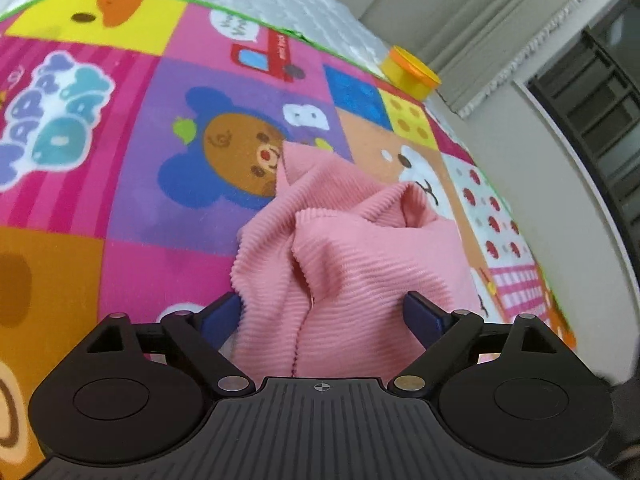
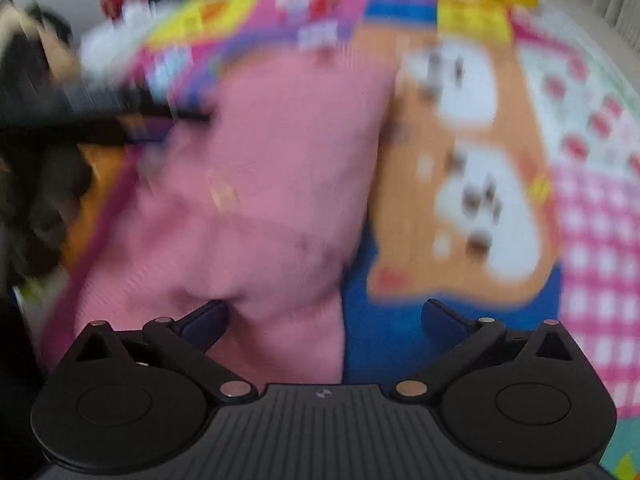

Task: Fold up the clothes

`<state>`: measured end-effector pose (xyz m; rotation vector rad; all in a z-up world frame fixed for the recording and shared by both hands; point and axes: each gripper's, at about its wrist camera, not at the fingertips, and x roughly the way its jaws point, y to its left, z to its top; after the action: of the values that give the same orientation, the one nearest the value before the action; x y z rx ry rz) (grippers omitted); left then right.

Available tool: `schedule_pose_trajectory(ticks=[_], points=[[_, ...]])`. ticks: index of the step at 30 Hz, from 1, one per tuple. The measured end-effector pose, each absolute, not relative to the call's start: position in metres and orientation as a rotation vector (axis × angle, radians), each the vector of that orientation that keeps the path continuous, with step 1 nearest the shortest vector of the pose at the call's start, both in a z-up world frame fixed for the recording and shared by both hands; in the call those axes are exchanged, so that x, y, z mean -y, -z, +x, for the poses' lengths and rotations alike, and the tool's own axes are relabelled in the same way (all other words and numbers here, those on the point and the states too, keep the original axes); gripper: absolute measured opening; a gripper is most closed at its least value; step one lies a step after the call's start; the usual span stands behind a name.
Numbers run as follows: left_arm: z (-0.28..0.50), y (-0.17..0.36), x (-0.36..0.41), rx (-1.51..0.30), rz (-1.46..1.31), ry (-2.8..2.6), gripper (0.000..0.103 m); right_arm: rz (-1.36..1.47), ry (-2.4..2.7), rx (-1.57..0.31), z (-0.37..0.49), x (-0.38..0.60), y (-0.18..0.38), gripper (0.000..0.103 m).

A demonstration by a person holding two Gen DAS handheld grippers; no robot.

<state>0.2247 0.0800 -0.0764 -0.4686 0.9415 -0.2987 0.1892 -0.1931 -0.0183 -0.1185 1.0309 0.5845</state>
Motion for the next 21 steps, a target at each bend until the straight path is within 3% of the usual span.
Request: schedule_pose_trajectory(ticks=[3,4,6,13,14,15,16,19,21], points=[[0.225,0.076,-0.081,-0.942,-0.462,0.299,0.093,-0.036,-0.573,-0.888,0.202,0.188,-0.010,0.101],[0.225,0.076,-0.082,-0.942,-0.461,0.298,0.093,-0.018,-0.569,-0.884,0.213,0.182,-0.012,0.092],[0.226,0.076,-0.085,-0.936,-0.464,0.289,0.093,0.013,-0.545,-0.927,0.237,0.169,-0.004,0.087],[0.230,0.074,-0.107,-0.923,-0.507,0.254,0.094,0.084,-0.391,-1.098,0.288,0.143,0.057,0.095],[0.231,0.074,-0.110,-0.922,-0.518,0.252,0.095,0.064,-0.423,-1.079,0.287,0.138,0.055,0.088],[0.232,0.074,-0.112,-0.920,-0.528,0.249,0.095,0.031,-0.471,-1.051,0.285,0.132,0.051,0.061],[0.233,0.074,-0.114,-0.918,-0.535,0.247,0.095,0.014,-0.508,-1.024,0.283,0.126,0.045,0.045],[0.235,0.075,-0.117,-0.913,-0.558,0.240,0.095,-0.010,-0.544,-0.961,0.287,0.108,0.029,0.026],[0.236,0.076,-0.119,-0.909,-0.574,0.238,0.095,-0.024,-0.544,-0.909,0.294,0.100,0.019,0.022]])
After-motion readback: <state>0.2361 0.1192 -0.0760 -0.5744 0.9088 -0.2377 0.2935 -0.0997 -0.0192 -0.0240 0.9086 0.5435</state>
